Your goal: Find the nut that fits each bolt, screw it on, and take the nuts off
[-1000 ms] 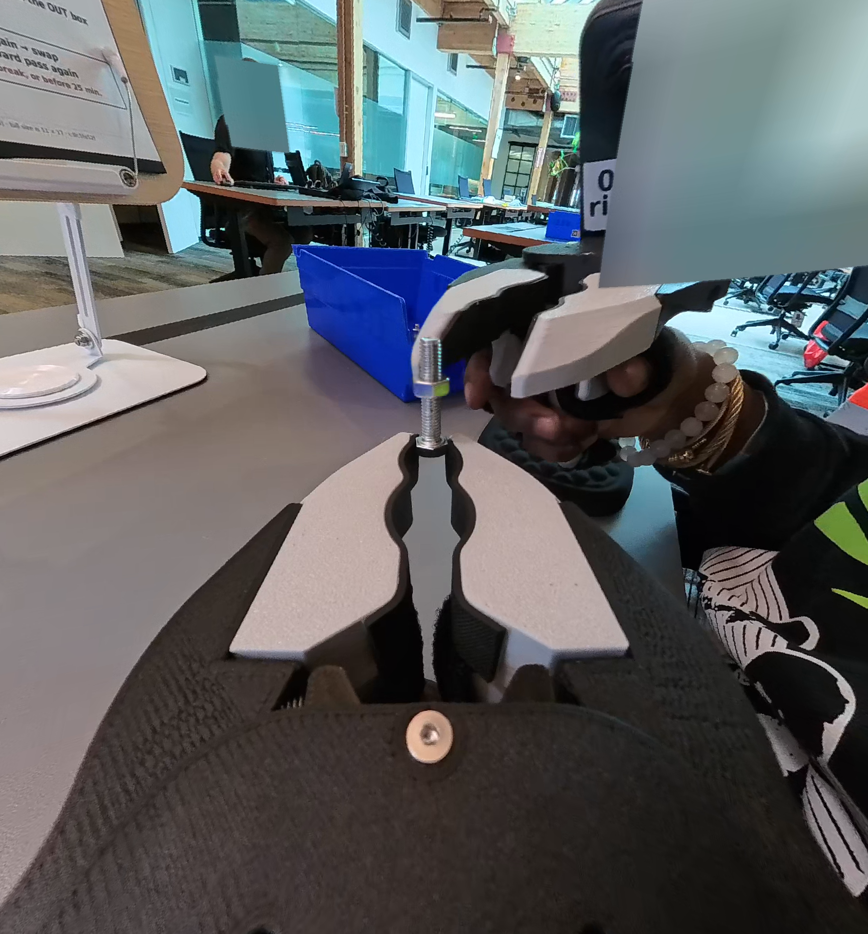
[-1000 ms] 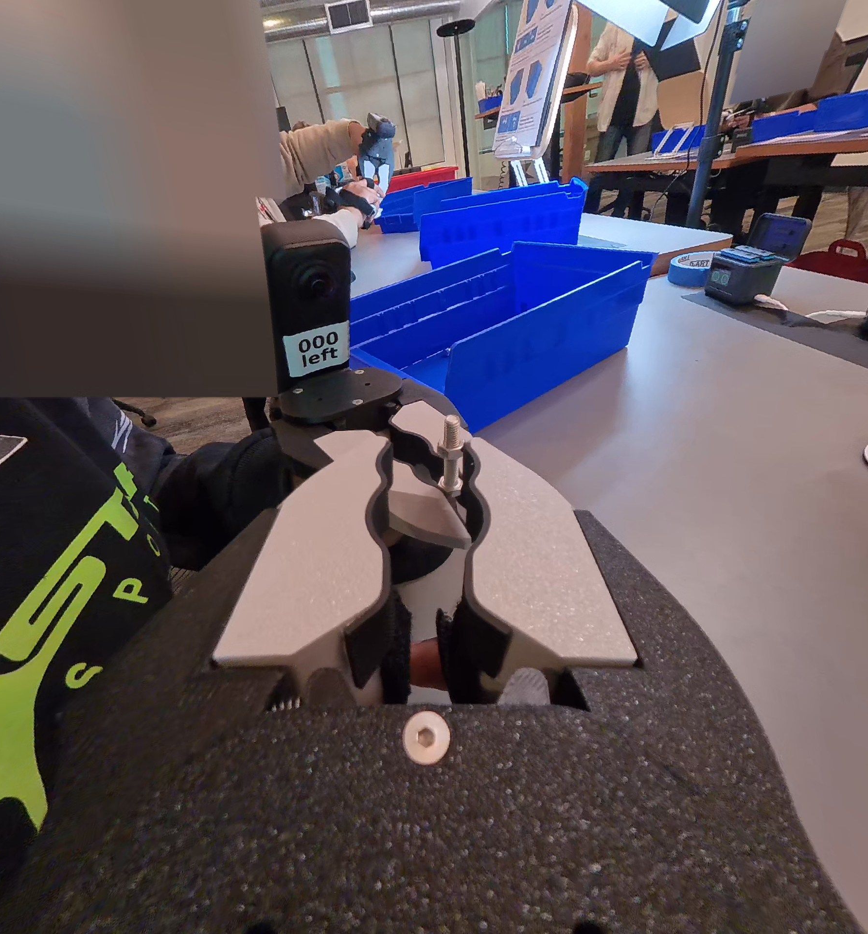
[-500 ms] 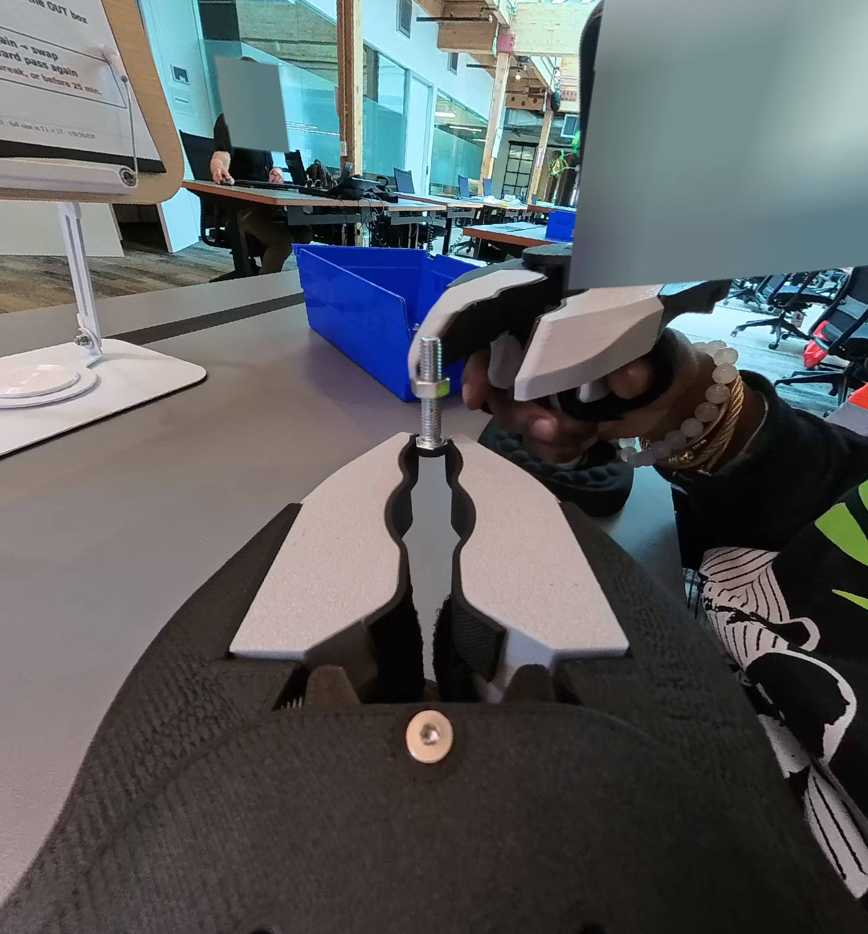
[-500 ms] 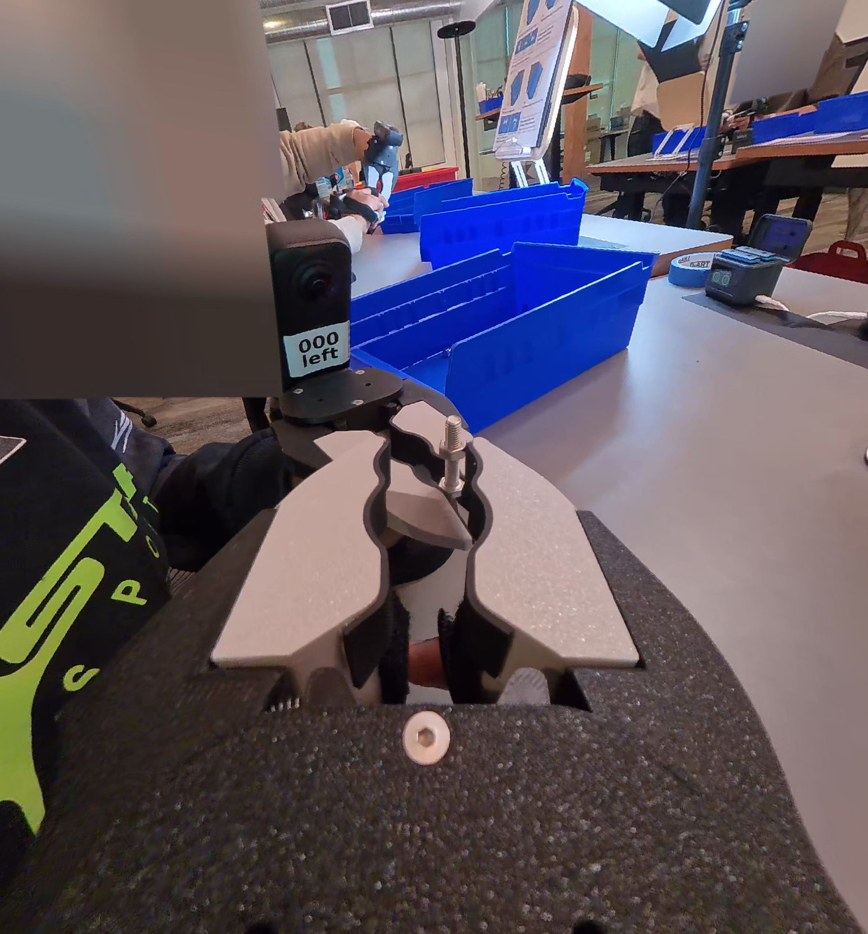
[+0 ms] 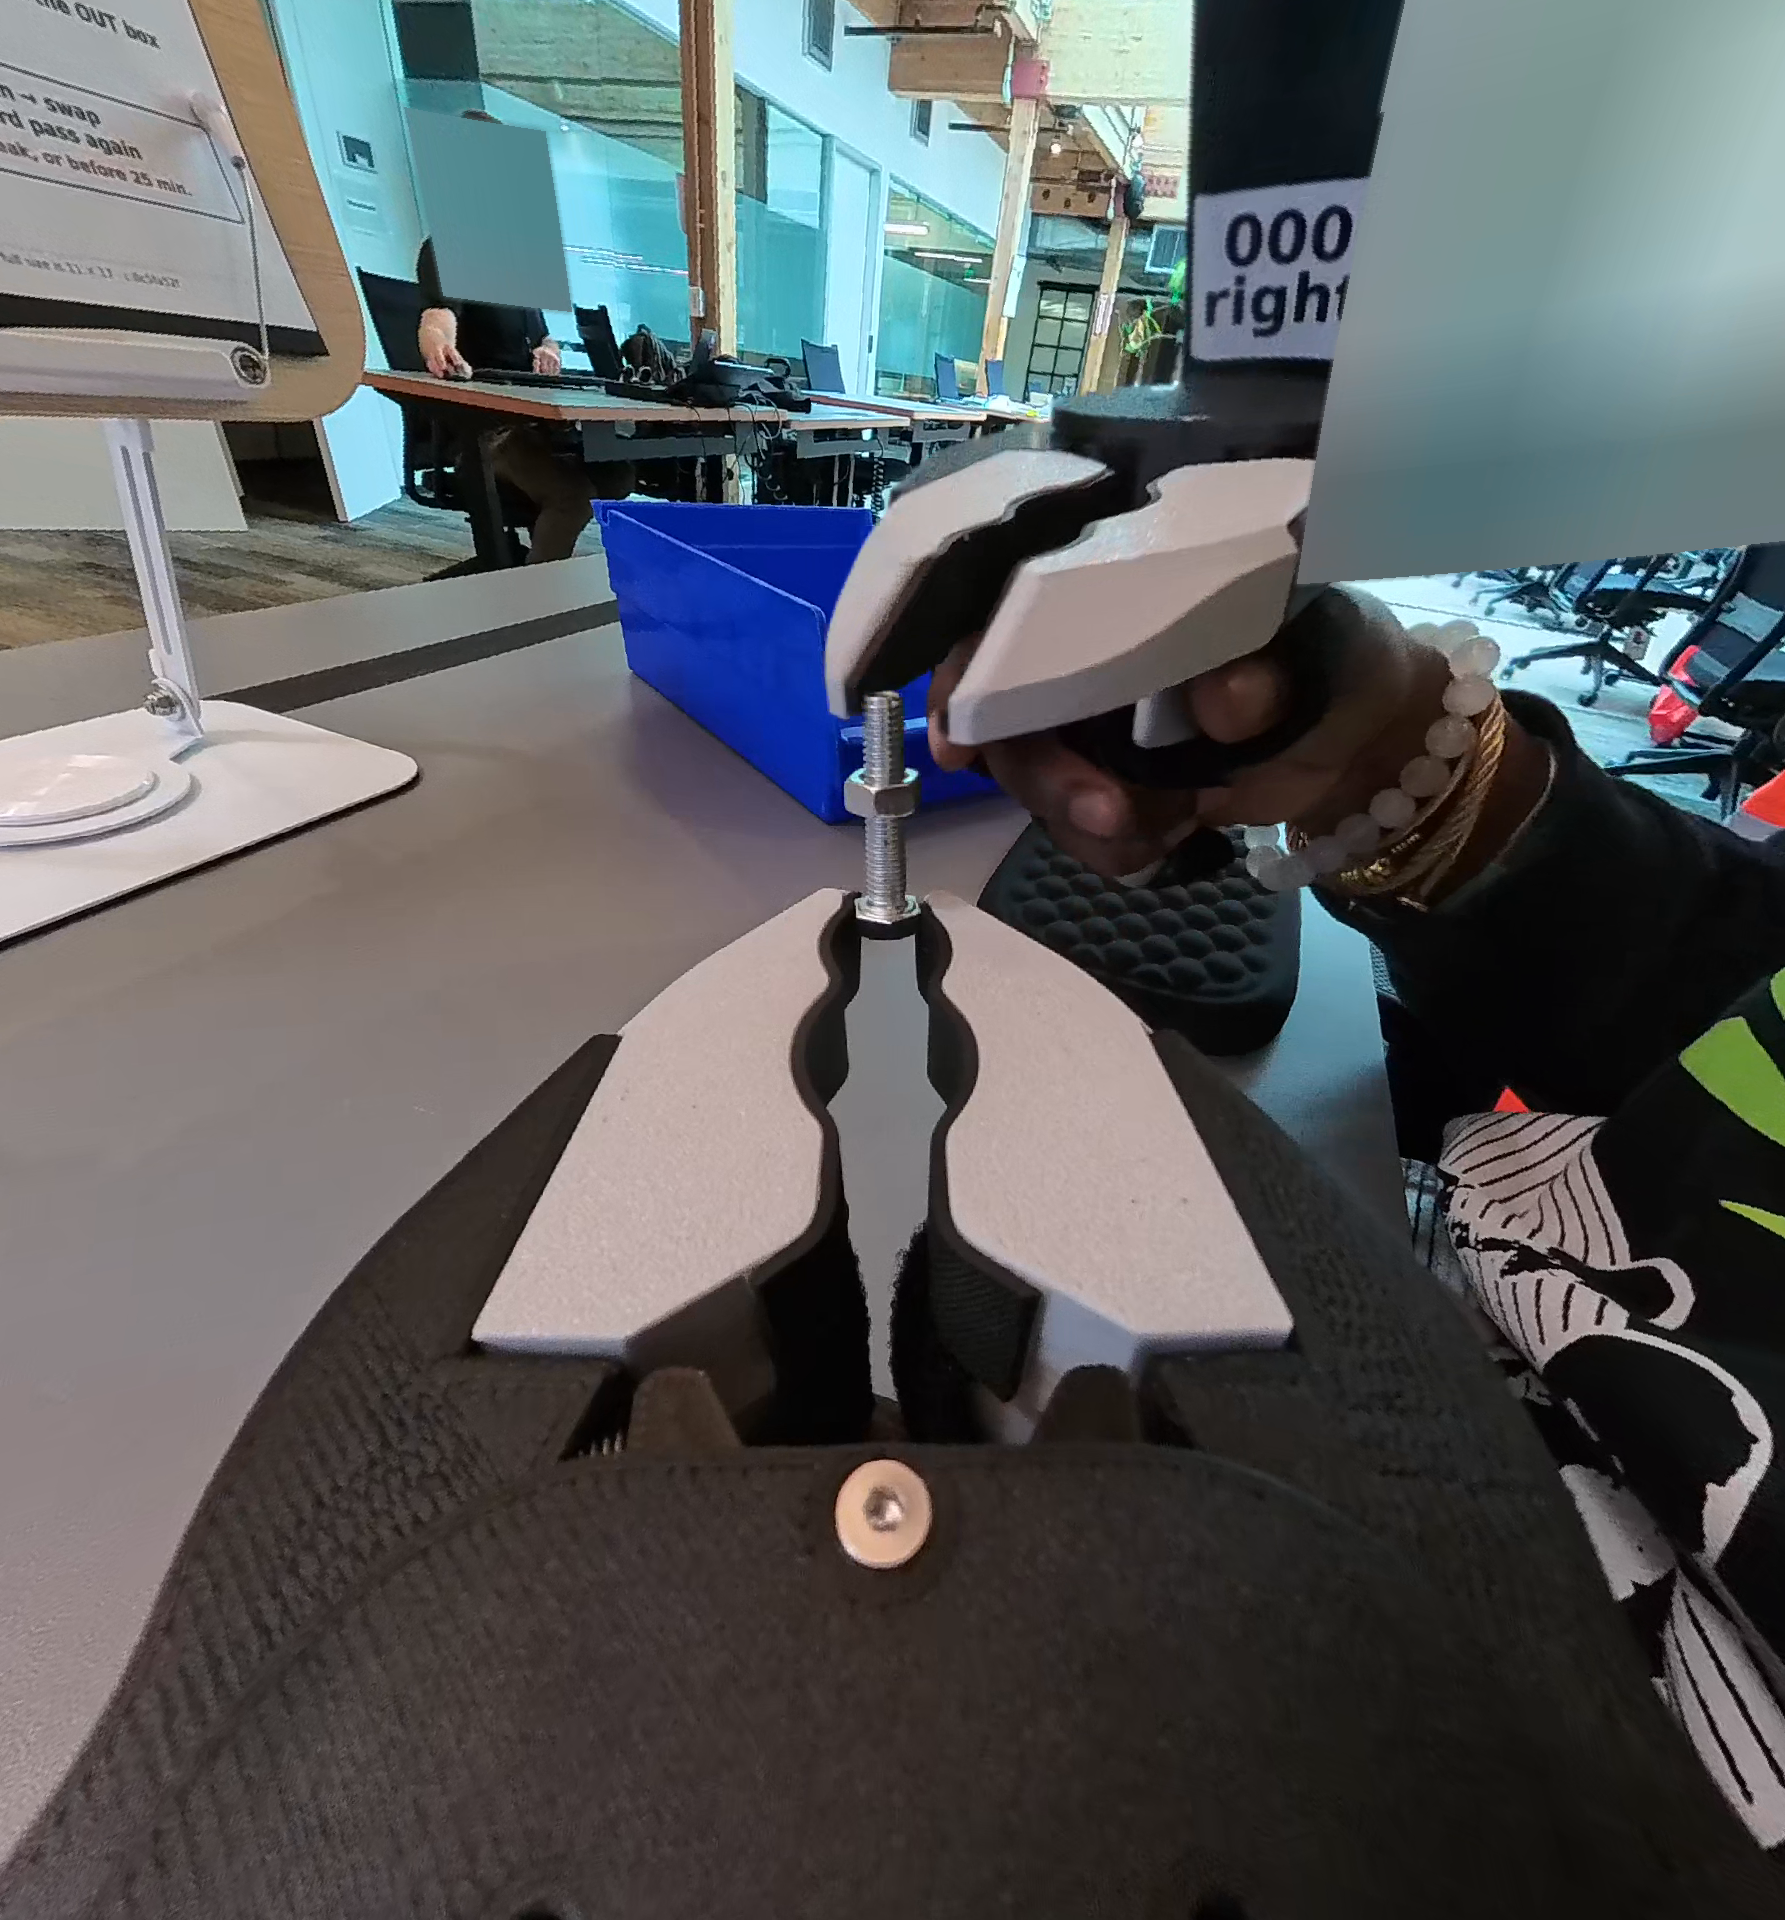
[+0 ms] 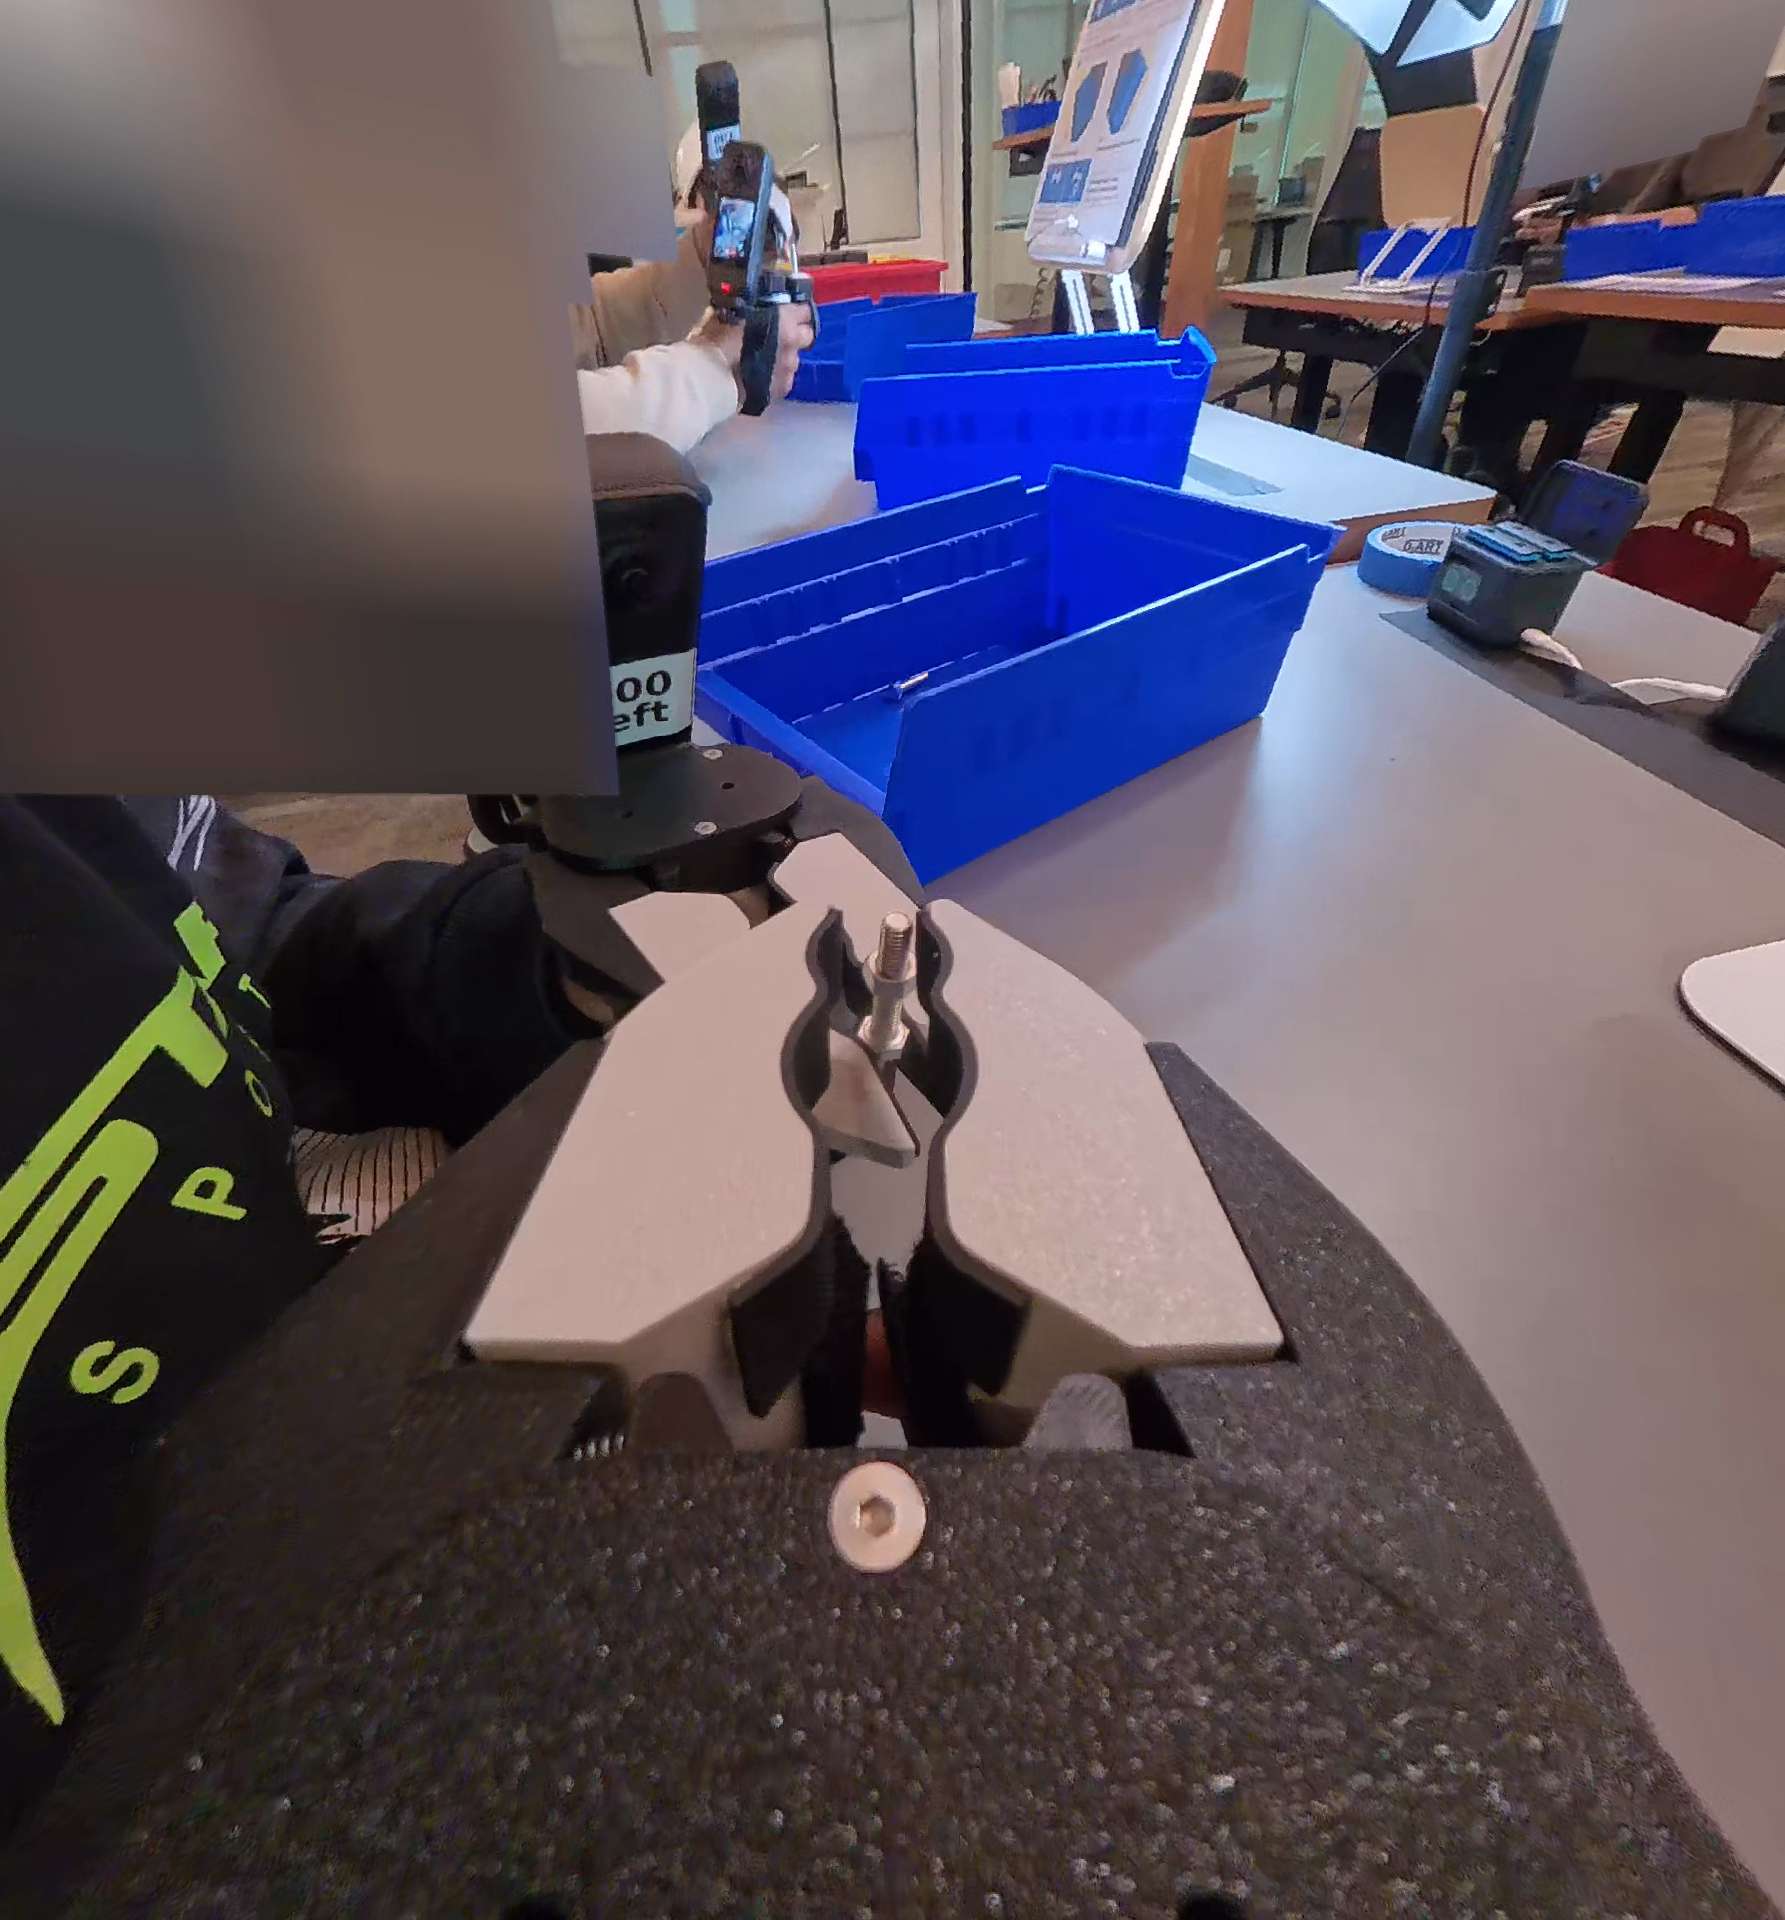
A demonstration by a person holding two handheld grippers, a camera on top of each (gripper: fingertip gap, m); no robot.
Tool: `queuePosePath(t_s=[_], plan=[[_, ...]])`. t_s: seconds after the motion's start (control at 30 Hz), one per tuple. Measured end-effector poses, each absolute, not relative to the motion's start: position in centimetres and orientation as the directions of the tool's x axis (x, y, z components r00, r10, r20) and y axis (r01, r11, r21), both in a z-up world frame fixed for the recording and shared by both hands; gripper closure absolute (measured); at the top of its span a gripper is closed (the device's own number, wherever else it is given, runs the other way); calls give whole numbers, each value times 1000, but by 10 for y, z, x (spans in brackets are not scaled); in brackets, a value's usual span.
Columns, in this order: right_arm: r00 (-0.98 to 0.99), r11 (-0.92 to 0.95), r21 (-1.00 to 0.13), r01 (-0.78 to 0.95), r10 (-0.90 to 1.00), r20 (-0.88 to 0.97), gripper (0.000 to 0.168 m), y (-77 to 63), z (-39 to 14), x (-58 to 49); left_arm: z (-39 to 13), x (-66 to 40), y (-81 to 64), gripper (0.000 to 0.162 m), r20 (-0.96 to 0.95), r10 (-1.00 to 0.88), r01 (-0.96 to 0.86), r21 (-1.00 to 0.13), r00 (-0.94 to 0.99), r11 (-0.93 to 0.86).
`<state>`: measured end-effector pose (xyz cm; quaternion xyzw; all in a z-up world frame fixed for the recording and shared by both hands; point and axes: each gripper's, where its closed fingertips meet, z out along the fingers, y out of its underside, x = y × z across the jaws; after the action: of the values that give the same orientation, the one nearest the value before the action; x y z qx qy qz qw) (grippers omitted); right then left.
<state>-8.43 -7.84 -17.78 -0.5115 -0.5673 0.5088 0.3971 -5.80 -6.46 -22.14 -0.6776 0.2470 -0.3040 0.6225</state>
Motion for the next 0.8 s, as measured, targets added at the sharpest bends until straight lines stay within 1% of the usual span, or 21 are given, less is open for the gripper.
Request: queuePosePath(t_s=[0.1,0.23,0.27,0.3,0.33,0.47,0.6,0.7,0.8], plan=[[-159,-23,-978,205,986,-57,162,-77,-180,-86,-221,-57,-65,152,102,-717,42,-994,689,-102],[-152,-9,-976,218,987,-43,163,-76,-177,-80,-219,-58,-66,151,108,-719,58,-994,686,-95],[-139,-6,-978,210,990,-36,163,-72,-174,-76,-219,-59,-66,146,114,-719,65,-993,686,-97],[-119,-2,-980,199,993,-26,163,-67,-169,-71,-218,-59,-65,137,121,-718,70,-993,686,-99],[-89,3,-982,189,996,-14,163,-59,-163,-65,-218,-60,-65,132,126,-717,75,-992,686,-102],[138,37,-979,203,988,66,162,-3,-145,-22,-217,-61,-65,126,126,-711,82,-992,692,-97],[463,4,-972,235,879,116,162,82,-137,44,-215,-64,-64,126,136,-703,100,-991,698,-92],[653,-74,-969,236,751,101,162,142,-146,94,-214,-66,-63,126,150,-699,117,-989,700,-95],[760,-185,-954,236,647,62,162,193,-173,129,-214,-67,-62,126,162,-696,127,-987,700,-102]])
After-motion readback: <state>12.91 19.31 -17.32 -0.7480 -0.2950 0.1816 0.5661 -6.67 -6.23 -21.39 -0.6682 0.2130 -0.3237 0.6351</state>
